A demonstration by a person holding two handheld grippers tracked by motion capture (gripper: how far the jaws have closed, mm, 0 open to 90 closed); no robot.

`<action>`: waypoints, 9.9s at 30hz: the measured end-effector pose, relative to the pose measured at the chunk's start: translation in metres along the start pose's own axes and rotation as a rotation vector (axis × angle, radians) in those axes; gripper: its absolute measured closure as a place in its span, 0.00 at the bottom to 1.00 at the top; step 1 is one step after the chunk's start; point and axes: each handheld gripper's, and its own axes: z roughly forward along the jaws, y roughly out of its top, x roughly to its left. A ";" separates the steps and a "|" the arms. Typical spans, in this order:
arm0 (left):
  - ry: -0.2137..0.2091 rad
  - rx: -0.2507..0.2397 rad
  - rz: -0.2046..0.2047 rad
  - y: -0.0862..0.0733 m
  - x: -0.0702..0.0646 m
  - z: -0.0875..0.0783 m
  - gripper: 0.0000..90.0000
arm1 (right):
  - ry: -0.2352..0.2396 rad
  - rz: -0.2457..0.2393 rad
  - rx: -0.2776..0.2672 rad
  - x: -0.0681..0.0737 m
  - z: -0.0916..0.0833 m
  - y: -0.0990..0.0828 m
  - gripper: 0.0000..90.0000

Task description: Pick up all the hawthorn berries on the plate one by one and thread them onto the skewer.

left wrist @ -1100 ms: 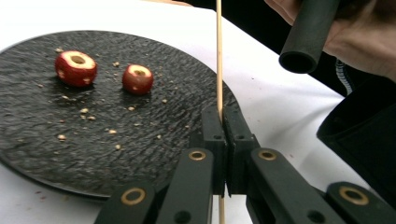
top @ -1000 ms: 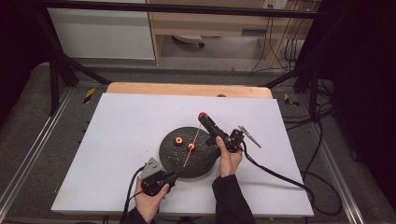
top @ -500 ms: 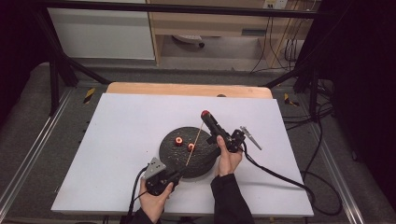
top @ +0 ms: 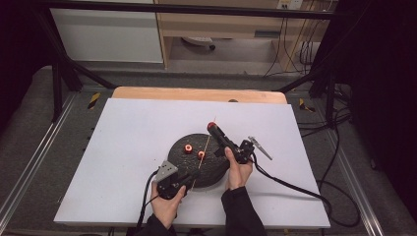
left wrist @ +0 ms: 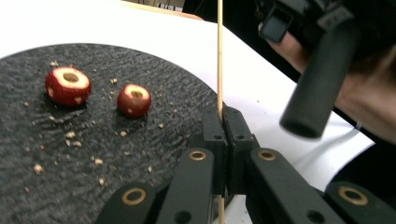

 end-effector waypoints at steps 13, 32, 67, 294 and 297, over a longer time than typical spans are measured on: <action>-0.012 0.010 0.020 0.029 0.005 0.011 0.98 | 0.011 -0.045 0.056 0.003 -0.006 -0.008 0.69; -0.019 0.030 0.045 0.039 0.014 0.017 0.98 | 0.009 -0.092 0.149 0.002 -0.011 -0.021 0.69; 0.103 0.227 0.269 0.010 0.067 -0.079 0.98 | -0.149 -0.601 0.800 -0.007 -0.014 0.012 0.19; 0.029 0.085 0.158 0.016 0.008 -0.017 0.98 | 0.056 -0.115 0.115 -0.003 -0.003 0.012 0.71; 0.027 0.083 0.158 0.019 0.008 -0.014 0.98 | 0.057 -0.121 0.131 -0.002 -0.004 0.010 0.71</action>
